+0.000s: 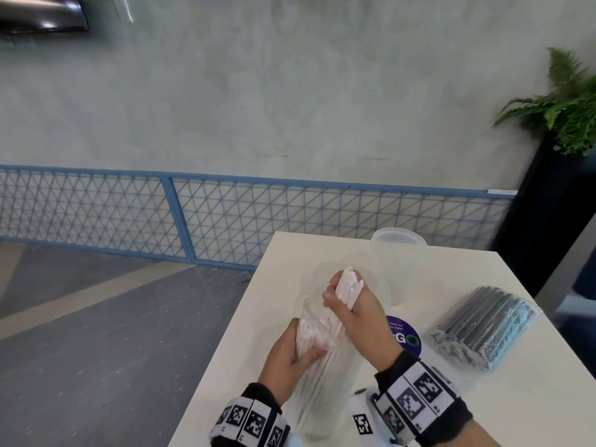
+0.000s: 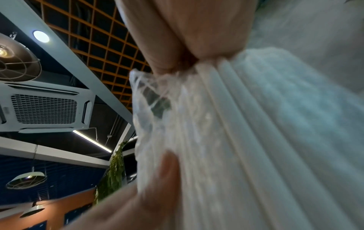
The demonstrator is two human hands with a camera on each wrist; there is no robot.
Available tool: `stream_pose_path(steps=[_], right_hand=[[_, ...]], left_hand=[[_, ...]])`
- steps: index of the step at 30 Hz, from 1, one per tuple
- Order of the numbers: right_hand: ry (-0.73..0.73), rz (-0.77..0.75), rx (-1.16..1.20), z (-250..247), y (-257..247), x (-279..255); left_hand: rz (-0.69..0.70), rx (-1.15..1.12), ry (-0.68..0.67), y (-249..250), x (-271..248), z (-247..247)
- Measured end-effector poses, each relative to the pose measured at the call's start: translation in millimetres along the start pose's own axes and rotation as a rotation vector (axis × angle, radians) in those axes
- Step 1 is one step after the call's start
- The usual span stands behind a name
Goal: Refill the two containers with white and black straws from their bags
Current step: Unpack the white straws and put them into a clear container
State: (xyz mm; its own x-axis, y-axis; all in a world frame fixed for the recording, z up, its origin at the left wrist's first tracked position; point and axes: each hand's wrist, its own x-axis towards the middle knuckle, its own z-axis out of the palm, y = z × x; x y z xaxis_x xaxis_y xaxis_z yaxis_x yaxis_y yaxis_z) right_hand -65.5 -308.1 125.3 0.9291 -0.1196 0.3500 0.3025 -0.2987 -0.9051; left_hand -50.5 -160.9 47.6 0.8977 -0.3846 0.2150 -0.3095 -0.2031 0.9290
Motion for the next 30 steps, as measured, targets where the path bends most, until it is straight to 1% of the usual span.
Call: stream_pose_path(steps=[2, 3, 4, 6, 8, 9, 11, 13, 16, 20, 25, 29, 30], right_hand=[[0.025, -0.018, 0.021, -4.9, -7.1, 6.3], [0.005, -0.02, 0.013, -8.0, -9.6, 8.1], [-0.039, -0.003, -0.009, -11.8, -9.8, 8.9], [-0.192, 0.071, -0.095, -19.6, -3.5, 8.0], [-0.363, 0.128, -0.28, -25.1, 3.5, 5.7], [-0.412, 0.135, -0.361, -27.4, 5.8, 5.5], [-0.459, 0.118, -0.444, -29.7, 6.2, 6.7], [-0.485, 0.096, -0.469, -29.0, 6.8, 9.6], [-0.45, 0.074, -0.494, -21.9, 11.2, 9.2], [-0.318, 0.024, -0.381, -11.5, 18.7, 2.0], [-0.149, 0.074, -0.194, -10.1, 20.4, 3.2], [-0.068, 0.112, -0.007, -12.3, 16.4, 6.7], [-0.067, 0.13, 0.027, -13.7, 15.1, 8.3]], left_hand=[[0.0, 0.005, 0.012, -2.7, -0.4, -0.2], [-0.004, 0.001, 0.012, -3.6, -0.4, -0.2], [-0.009, -0.011, 0.011, -4.4, -0.8, -0.4], [-0.026, -0.061, 0.008, -6.3, -1.2, -2.2], [-0.052, -0.096, -0.014, -6.9, -0.7, -5.0], [-0.062, -0.106, -0.041, -6.2, -0.2, -5.8], [-0.075, -0.107, -0.1, -4.2, 0.6, -5.8], [-0.08, -0.089, -0.13, -1.2, 1.1, -4.1], [-0.063, -0.105, -0.122, 1.6, 1.3, -2.0], [-0.041, -0.122, -0.07, 2.6, 1.8, -4.8], [-0.034, -0.104, -0.022, 1.4, 2.9, -4.6], [-0.034, -0.098, -0.021, 2.3, 5.3, -3.4], [-0.031, -0.102, -0.022, 2.6, 5.5, -3.3]])
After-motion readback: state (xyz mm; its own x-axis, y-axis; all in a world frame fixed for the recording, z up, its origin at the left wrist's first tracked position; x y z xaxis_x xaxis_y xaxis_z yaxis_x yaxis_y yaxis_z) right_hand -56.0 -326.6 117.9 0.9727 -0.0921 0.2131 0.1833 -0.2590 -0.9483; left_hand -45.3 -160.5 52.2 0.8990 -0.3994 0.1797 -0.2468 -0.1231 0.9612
